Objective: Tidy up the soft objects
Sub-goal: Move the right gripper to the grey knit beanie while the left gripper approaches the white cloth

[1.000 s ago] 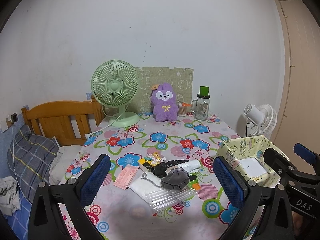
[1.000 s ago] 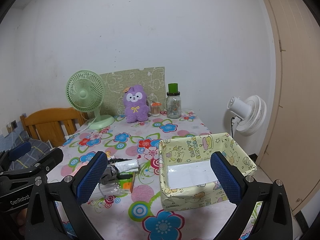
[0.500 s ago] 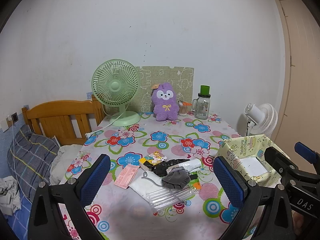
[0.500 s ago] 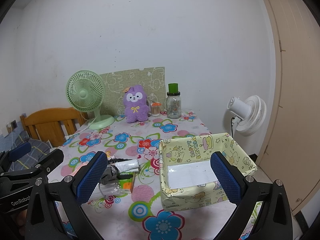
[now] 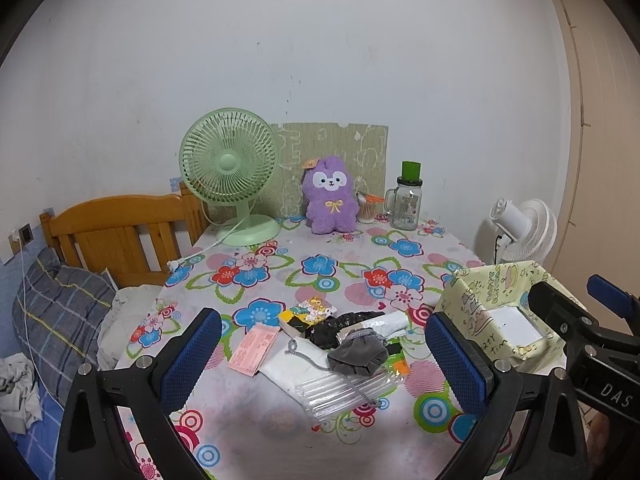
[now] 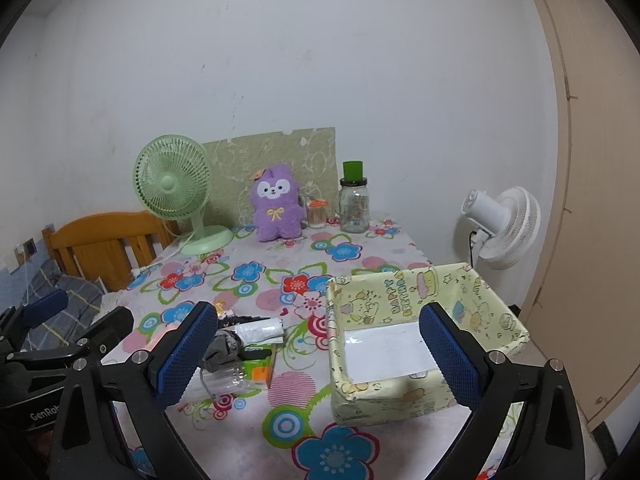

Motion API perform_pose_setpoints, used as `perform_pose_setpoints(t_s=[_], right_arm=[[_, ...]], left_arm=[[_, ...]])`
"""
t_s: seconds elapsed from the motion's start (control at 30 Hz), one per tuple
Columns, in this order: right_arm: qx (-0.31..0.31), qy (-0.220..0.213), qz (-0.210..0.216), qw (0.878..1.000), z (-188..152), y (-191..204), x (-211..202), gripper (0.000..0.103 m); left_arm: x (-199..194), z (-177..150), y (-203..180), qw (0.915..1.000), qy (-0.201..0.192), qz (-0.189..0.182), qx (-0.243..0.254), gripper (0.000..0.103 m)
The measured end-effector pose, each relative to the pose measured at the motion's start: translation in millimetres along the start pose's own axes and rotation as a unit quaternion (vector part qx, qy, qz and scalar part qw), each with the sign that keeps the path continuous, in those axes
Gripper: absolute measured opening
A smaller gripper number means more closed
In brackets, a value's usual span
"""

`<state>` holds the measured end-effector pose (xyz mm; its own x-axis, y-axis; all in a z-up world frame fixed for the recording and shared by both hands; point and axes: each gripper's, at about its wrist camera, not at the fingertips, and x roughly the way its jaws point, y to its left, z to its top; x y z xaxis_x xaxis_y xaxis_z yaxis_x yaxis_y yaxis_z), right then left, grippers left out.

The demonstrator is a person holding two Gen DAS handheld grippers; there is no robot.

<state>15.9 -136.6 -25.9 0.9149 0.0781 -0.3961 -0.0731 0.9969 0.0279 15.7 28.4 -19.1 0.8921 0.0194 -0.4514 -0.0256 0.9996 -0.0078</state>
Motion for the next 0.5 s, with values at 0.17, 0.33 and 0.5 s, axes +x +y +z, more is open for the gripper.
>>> perform_pose_setpoints(t_s=[0.17,0.33,0.5], right_arm=[[-0.009,0.015,0.007,1.000,-1.1,10.3,14.2,0.096],[-0.013,0.031,0.012,0.999,-2.8,21.3,32.5,0.096],[-0.018,0.045,0.023,0.999,-4.3,35.3,51.5,0.096]], left_arm=[[12.7,-4.0,4.3,0.9999,0.013,0.003,0.004,0.097],[32.9,-10.5,14.0,0.9993,0.037,0.004,0.002,0.094],[48.7,-15.3,24.4,0.9983,0.058,0.006,0.001,0.093]])
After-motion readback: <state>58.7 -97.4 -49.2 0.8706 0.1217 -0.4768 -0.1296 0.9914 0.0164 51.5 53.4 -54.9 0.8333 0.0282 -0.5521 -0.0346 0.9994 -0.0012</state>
